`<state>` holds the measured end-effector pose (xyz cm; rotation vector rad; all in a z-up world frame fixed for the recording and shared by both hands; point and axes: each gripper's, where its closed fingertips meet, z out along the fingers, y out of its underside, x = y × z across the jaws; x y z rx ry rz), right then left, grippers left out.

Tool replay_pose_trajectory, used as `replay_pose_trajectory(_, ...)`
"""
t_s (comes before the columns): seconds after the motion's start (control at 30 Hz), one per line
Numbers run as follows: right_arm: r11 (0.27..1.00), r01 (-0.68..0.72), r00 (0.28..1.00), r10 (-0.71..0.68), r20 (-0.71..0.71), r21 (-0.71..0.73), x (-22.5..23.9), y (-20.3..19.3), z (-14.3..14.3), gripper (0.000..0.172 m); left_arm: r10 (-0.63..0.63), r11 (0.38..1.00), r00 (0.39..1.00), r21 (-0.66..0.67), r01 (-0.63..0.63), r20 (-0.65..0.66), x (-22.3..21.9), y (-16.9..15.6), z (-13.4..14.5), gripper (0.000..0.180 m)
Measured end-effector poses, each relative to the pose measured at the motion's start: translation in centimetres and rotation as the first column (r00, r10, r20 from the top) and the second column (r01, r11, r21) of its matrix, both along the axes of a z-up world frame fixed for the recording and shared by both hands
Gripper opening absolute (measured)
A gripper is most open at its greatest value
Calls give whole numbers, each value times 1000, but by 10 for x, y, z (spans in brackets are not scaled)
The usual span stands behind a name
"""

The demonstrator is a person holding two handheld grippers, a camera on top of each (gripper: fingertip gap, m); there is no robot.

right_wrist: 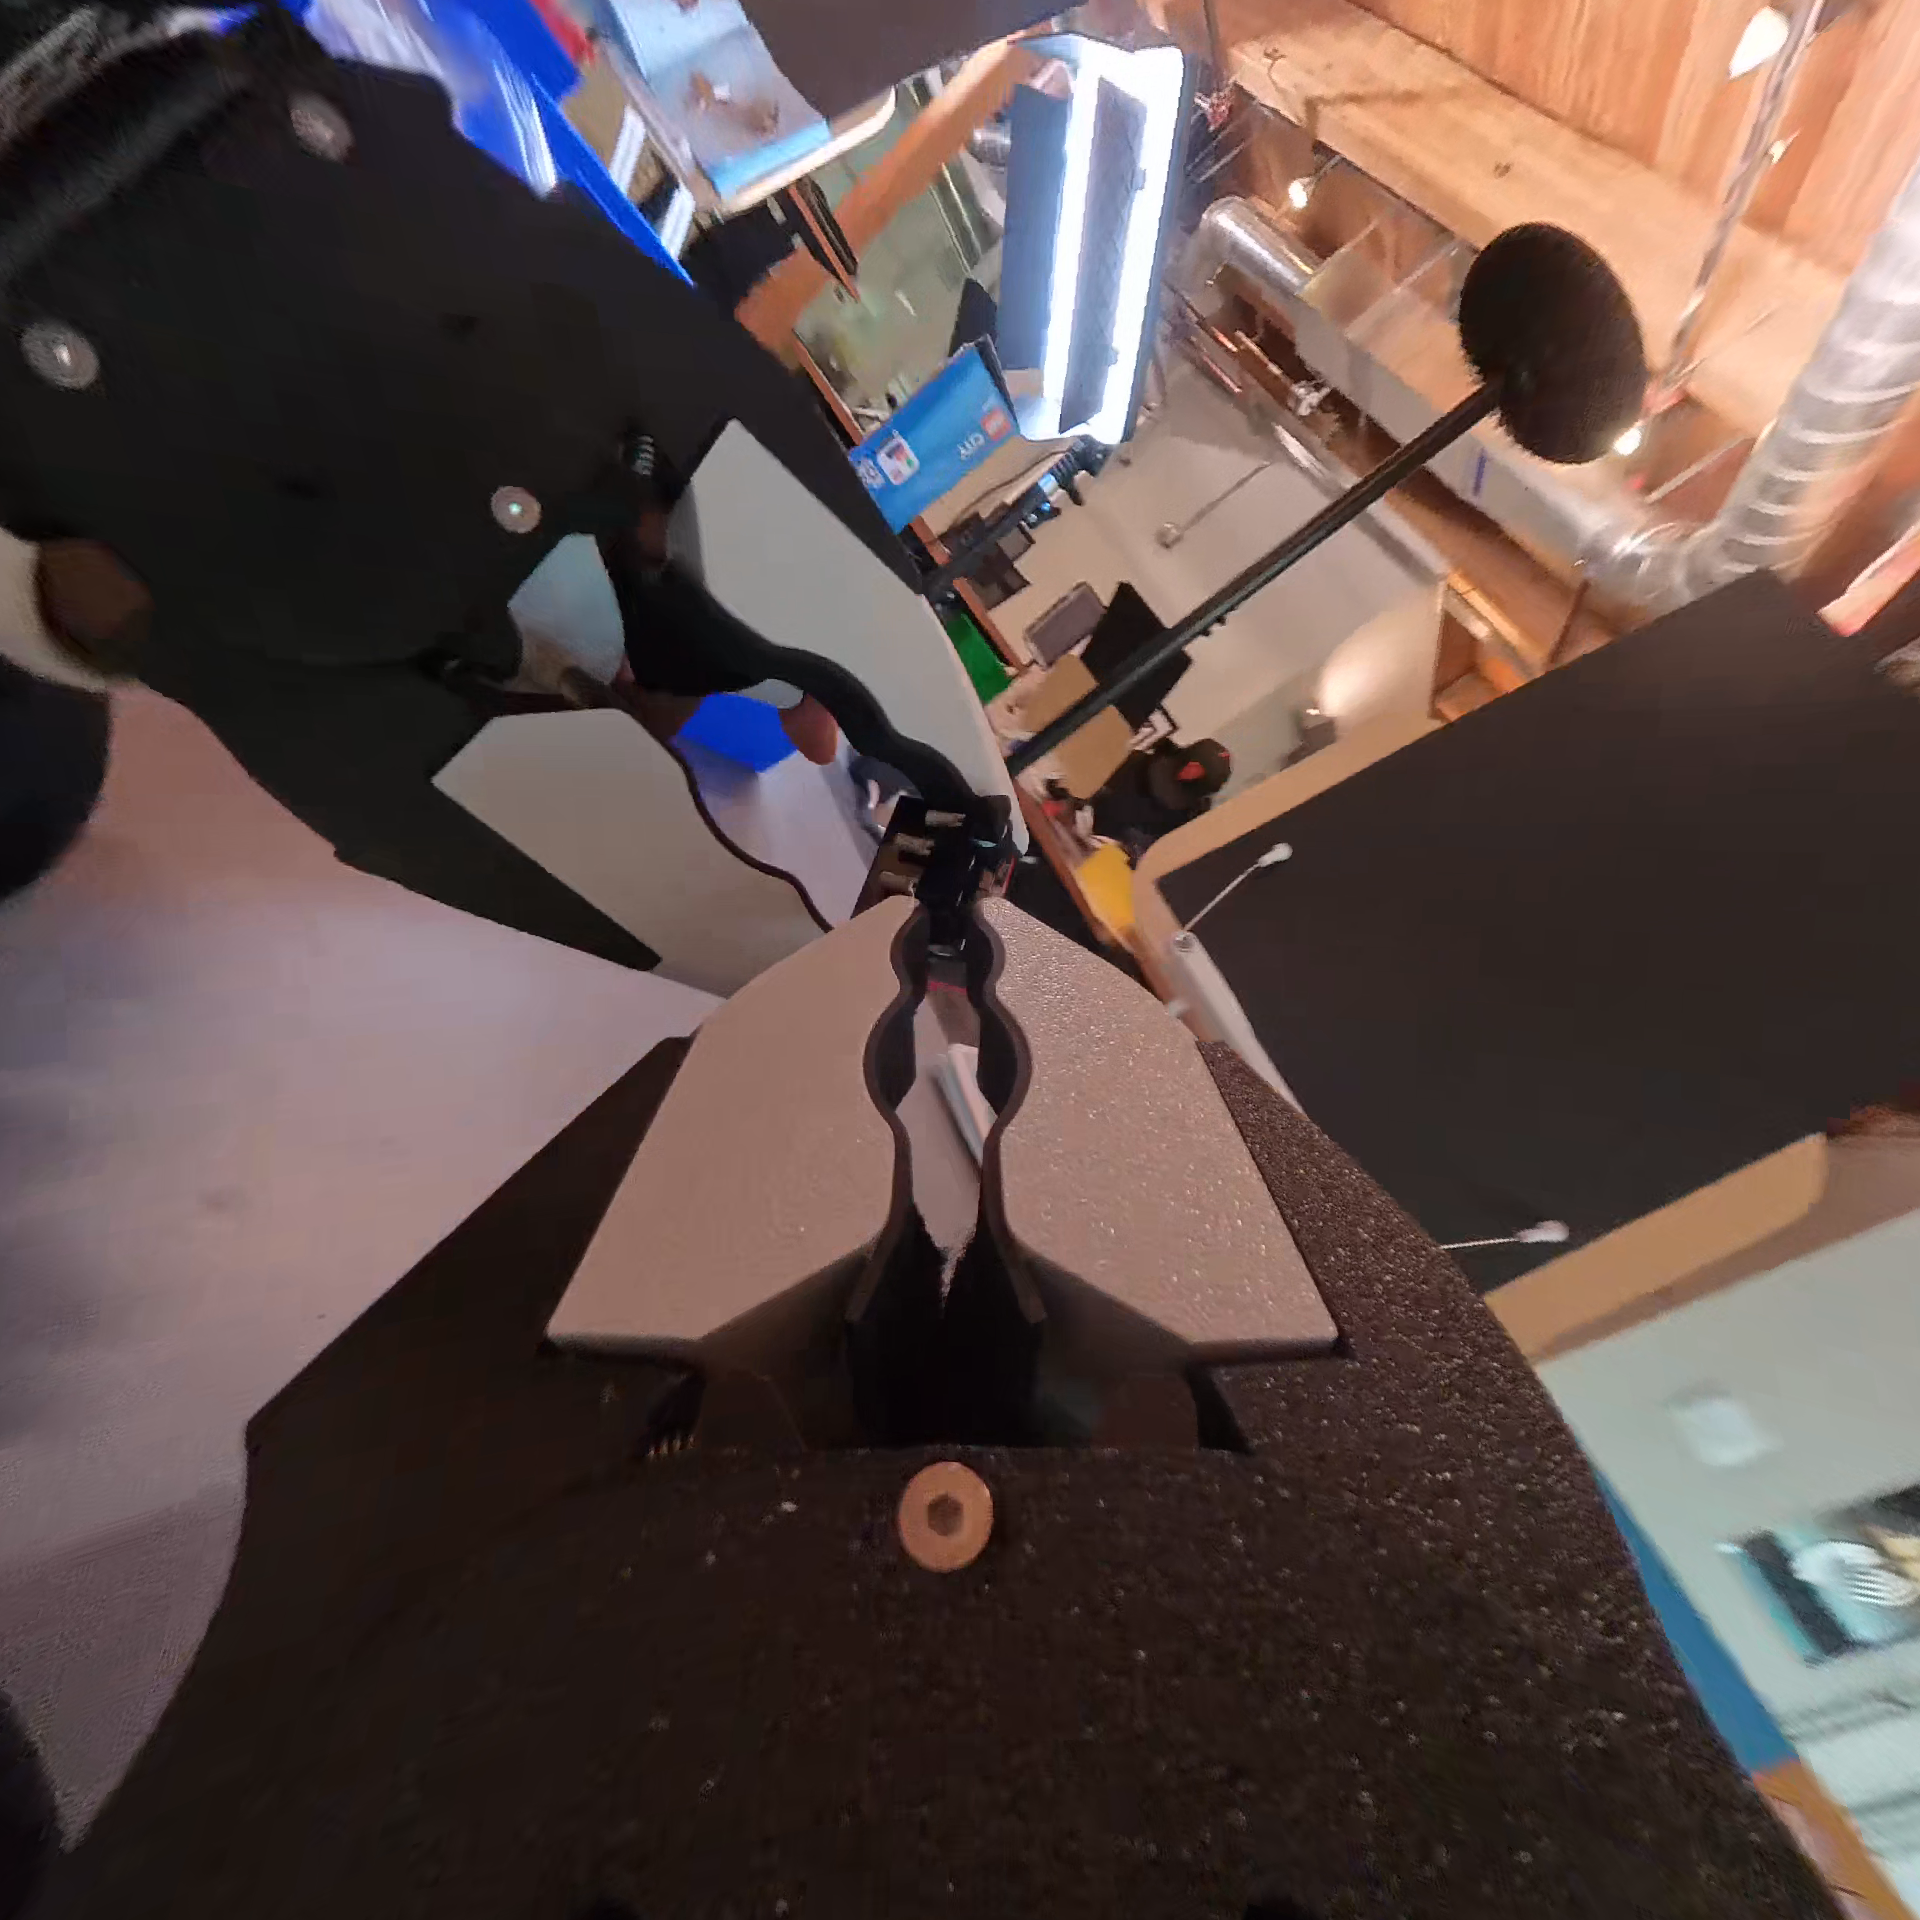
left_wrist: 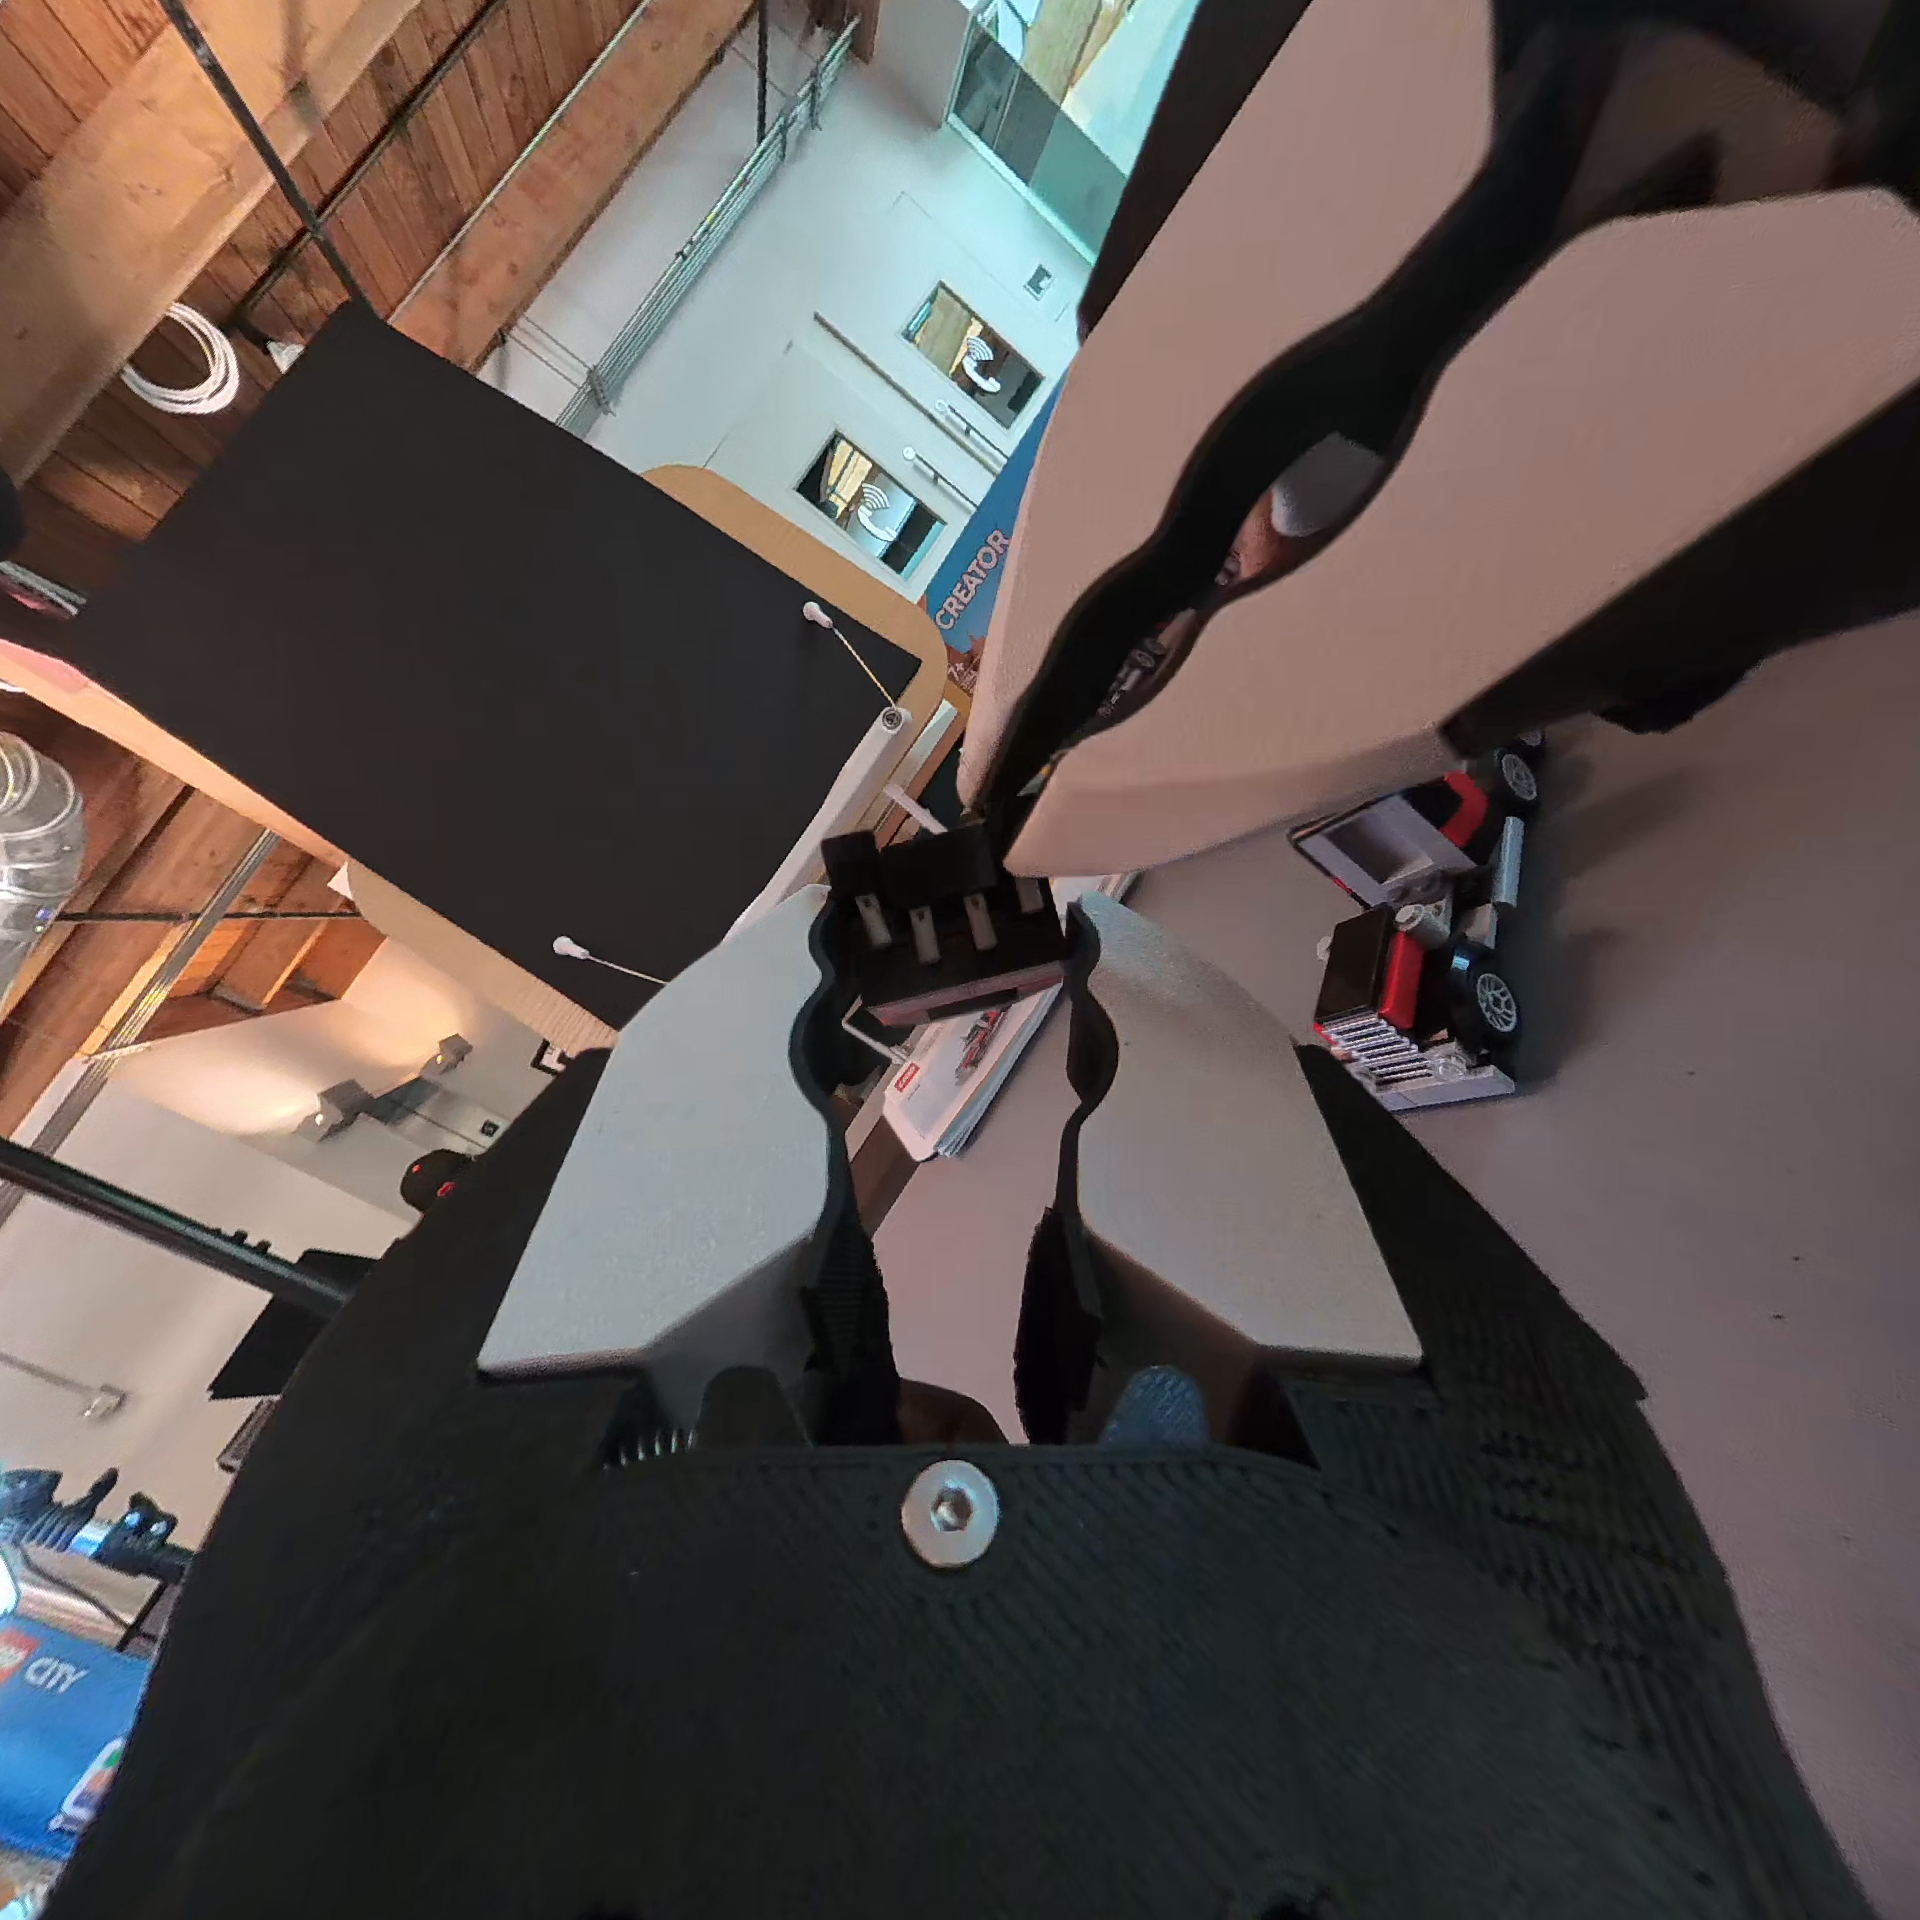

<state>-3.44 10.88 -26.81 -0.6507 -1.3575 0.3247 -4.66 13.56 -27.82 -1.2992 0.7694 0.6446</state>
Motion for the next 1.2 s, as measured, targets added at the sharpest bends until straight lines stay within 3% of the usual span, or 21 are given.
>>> replay_pose_trajectory(0.2, 991, 60, 998, -63, 14, 123, -1, 0, -1, 6, 0, 998, 998, -58, 4, 68, -1, 1, -3, 38)
replay_pose_trajectory(0.33, 946, 124, 990, -137, 24, 299, -3, -4, -1, 4, -9, 993, 991, -117, 25, 136, -3, 3, -7, 38)
replay_pose_trajectory(0.4, 946, 122, 990, -137, 29, 300, -5, -4, -2, 4, -12, 991, 989, -131, 31, 147, -4, 3, -9, 39)
replay_pose_trajectory(0.47, 973, 67, 998, -69, 4, 220, -4, -6, 0, 4, -25, 990, 988, -136, 46, 152, -2, 3, -9, 39)
replay_pose_trajectory(0.57, 999, -44, 996, 42, -74, -30, 3, -2, 8, 4, -34, 981, 987, -182, 62, 156, 0, 4, -16, 39)
replay_pose_trajectory(0.67, 945, -189, 974, 145, -177, -268, 11, 4, 16, 5, -49, 928, 977, -352, 122, 209, 3, 9, -43, 39)
replay_pose_trajectory(0.77, 807, -333, 937, 225, -269, -488, 16, 10, 19, 5, -8, 755, 953, -622, 205, 304, 4, 6, -90, 40)
replay_pose_trajectory(0.83, 718, -374, 924, 236, -299, -587, 16, 16, 17, 5, 19, 640, 933, -721, 266, 361, 5, 0, -111, 40)
replay_pose_trajectory(0.9, 680, -391, 918, 236, -320, -621, 18, 20, 16, 5, 41, 589, 916, -750, 301, 400, 5, -3, -119, 40)
replay_pose_trajectory(1.2, 664, -397, 915, 232, -330, -633, 24, 22, 21, 5, 73, 555, 916, -780, 291, 393, 5, -3, -133, 46)
